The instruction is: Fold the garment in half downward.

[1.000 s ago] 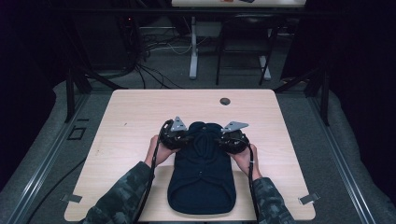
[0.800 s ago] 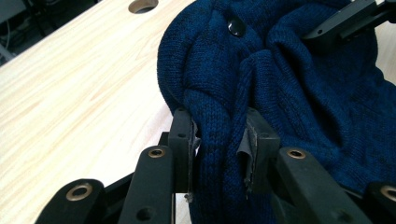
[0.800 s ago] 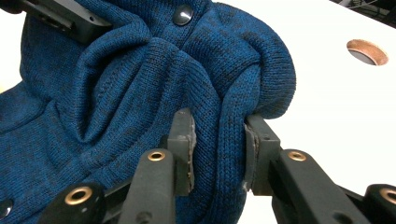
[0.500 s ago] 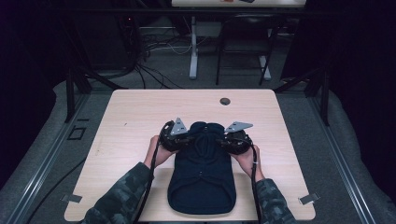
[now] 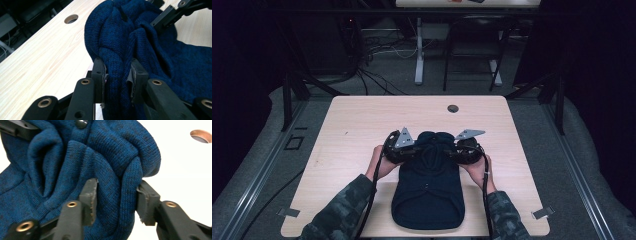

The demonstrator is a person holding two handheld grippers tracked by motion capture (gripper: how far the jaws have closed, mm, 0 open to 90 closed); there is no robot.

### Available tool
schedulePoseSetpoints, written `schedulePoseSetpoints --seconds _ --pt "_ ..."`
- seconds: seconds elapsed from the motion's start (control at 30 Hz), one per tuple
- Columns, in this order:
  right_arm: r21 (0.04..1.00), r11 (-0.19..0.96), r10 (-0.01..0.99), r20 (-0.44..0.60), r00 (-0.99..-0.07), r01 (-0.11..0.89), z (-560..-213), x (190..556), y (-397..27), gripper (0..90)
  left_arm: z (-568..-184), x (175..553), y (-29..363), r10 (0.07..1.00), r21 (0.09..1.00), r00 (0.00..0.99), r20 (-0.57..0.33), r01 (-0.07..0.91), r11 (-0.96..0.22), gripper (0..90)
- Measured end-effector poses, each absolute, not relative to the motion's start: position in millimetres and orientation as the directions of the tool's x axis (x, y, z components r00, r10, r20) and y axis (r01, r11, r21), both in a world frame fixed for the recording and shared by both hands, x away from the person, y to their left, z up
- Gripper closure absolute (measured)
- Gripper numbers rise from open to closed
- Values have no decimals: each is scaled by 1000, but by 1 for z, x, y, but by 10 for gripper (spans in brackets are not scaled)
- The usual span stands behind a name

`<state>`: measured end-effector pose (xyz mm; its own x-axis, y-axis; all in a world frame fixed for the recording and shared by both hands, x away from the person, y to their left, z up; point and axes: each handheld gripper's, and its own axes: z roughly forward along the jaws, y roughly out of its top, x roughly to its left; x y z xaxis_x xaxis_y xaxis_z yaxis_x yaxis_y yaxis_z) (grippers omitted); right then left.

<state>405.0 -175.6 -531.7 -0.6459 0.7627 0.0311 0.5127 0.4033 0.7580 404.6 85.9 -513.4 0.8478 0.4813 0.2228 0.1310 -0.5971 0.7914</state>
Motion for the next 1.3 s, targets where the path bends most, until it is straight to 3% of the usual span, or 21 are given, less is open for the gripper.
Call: schedulePoseSetpoints --seconds 0.27,0.43,0.73,0.97,1.2,1.3 --pt "756 381 759 72 -647 532 -535 411 -179 381 -513 402 85 459 792 854 246 96 -603 711" --pt "742 357 759 124 -639 568 -535 415 -183 369 -512 401 85 451 794 853 261 76 -603 710" --pt "769 394 738 62 -672 504 -525 411 -182 660 -509 401 90 471 796 845 251 97 -598 704" --pt "813 409 734 -24 -678 414 -517 399 -177 717 -508 403 97 491 802 845 210 138 -581 678" --pt "839 433 725 -108 -680 328 -510 388 -174 726 -510 404 97 490 786 858 152 196 -587 591" --pt "842 440 720 -121 -683 314 -510 384 -173 726 -511 403 97 493 782 854 168 189 -594 618"
